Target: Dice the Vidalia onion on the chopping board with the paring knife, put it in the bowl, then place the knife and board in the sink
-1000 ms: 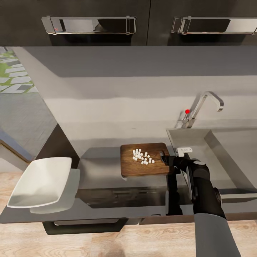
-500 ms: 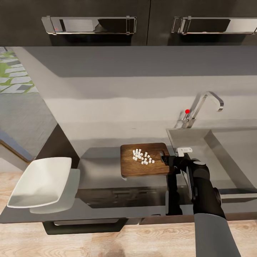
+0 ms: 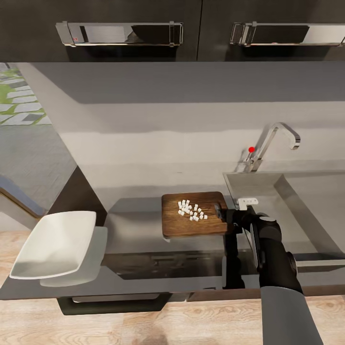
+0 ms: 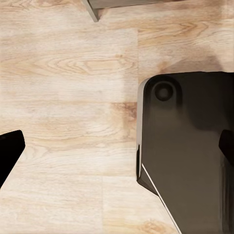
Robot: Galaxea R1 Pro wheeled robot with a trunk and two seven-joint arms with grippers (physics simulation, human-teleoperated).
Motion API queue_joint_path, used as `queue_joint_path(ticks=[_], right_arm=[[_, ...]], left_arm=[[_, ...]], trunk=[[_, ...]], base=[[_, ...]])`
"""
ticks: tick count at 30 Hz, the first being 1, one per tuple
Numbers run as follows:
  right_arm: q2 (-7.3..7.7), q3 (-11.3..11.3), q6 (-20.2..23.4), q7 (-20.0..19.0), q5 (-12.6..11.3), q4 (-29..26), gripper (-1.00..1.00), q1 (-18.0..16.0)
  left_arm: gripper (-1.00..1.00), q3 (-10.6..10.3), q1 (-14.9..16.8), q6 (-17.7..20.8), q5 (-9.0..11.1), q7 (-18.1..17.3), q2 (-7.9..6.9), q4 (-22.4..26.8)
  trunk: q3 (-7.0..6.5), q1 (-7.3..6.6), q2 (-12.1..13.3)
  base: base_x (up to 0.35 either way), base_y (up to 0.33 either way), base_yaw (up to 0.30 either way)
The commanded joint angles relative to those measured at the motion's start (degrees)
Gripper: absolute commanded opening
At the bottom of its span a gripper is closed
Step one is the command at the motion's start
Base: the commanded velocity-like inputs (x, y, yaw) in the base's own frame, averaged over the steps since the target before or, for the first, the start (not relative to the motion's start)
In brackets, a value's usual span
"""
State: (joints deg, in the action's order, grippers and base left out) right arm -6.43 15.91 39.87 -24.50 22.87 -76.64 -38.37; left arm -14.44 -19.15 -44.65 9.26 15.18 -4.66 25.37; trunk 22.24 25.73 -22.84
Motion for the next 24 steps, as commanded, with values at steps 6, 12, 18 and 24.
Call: queue_joint_path(ticks=[6, 12, 18, 24], right_arm=[[-0.07, 0.1, 0.5, -0.6, 0.2, 0.4, -1.0, 0.0], [-0.07, 0.1, 0.5, -0.6, 0.2, 0.4, -1.0, 0.0], [-0.07, 0.1, 0.5, -0.6, 0.2, 0.4, -1.0, 0.0], [-0.07, 0.1, 0.5, -0.6, 0.2, 0.4, -1.0, 0.0]], left_arm=[[1.0, -0.5, 0.0, -0.1, 0.6, 0.2, -0.08, 0.1], [1.0, -0.5, 0.0, -0.1, 0.6, 0.2, -0.08, 0.1], [1.0, -0.5, 0.0, -0.1, 0.6, 0.2, -0.08, 0.1], [1.0, -0.5, 0.0, -0.1, 0.6, 0.2, -0.08, 0.1]], trunk=[[0.09, 0.05, -0.1], [0.09, 0.05, -0.1], [0.09, 0.05, -0.1], [0.09, 0.05, -0.1]], base=[[0.0, 0.0, 0.0], [0.0, 0.0, 0.0], [0.0, 0.0, 0.0], [0.0, 0.0, 0.0]])
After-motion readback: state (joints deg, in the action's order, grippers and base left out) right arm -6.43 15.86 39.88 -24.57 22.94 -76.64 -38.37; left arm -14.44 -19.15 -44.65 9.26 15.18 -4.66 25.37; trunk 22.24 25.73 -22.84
